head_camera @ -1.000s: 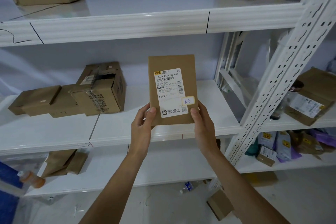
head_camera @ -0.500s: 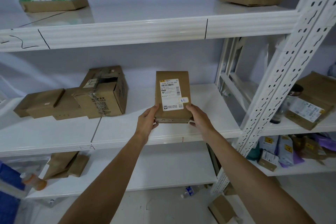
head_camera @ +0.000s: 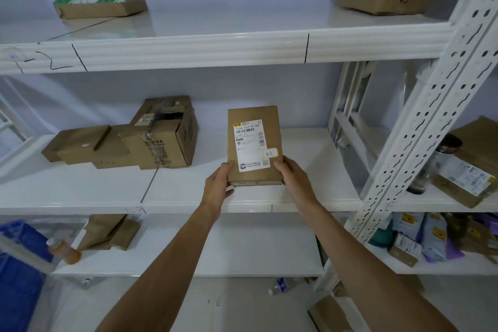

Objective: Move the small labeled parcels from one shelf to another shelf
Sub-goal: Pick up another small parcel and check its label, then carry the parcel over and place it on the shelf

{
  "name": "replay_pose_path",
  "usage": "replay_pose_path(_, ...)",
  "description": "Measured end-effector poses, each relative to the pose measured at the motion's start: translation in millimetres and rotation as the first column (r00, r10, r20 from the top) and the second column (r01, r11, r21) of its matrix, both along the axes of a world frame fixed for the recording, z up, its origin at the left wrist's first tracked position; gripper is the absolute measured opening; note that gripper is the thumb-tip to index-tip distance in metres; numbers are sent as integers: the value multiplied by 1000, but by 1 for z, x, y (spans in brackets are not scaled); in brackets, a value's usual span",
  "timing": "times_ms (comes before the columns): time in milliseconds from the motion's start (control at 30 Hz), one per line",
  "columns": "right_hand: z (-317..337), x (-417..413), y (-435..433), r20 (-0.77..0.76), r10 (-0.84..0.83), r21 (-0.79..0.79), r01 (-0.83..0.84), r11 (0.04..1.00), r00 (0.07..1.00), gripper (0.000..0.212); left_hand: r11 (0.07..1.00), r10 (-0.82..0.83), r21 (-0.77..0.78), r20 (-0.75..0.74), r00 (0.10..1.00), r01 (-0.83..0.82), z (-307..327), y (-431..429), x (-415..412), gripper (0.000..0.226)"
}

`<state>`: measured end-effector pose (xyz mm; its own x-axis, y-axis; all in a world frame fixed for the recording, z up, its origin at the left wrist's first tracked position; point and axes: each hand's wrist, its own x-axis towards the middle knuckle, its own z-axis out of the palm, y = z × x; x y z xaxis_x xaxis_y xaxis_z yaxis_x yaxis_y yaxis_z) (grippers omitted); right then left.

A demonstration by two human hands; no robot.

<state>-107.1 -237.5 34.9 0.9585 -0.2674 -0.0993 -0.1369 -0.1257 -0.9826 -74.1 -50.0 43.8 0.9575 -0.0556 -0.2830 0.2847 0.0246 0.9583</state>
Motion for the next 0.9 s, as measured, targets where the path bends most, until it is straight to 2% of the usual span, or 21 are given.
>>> replay_pose_path(67,0,-1,4,20,-11,-6,11,1000,1000,52,999,31,-16,-3,1000,-31,2,2,-5,27)
replay_pose_path(267,11,-4,32,81,-18,12,18,1000,997,40,983,175,-69,22,984,-173,-1,24,-25,27)
replay_pose_path(400,12,-6,64,127,43,6,-44,999,991,38,972,230,-61,26,973,-228,0,61,-40,41)
replay_pose_path(500,16,-15,96,156,79,-15,-77,997,985,39,961,274,-64,51,960,-271,6,94,-52,36)
replay_pose_path(633,33,-30,136,196,96,-14,-96,995,976,38,960,276,-61,71,959,-272,21,135,-65,39)
replay_pose_path(900,66,-70,243,281,105,-48,-95,994,954,39,971,238,-59,182,954,-231,59,248,-107,25)
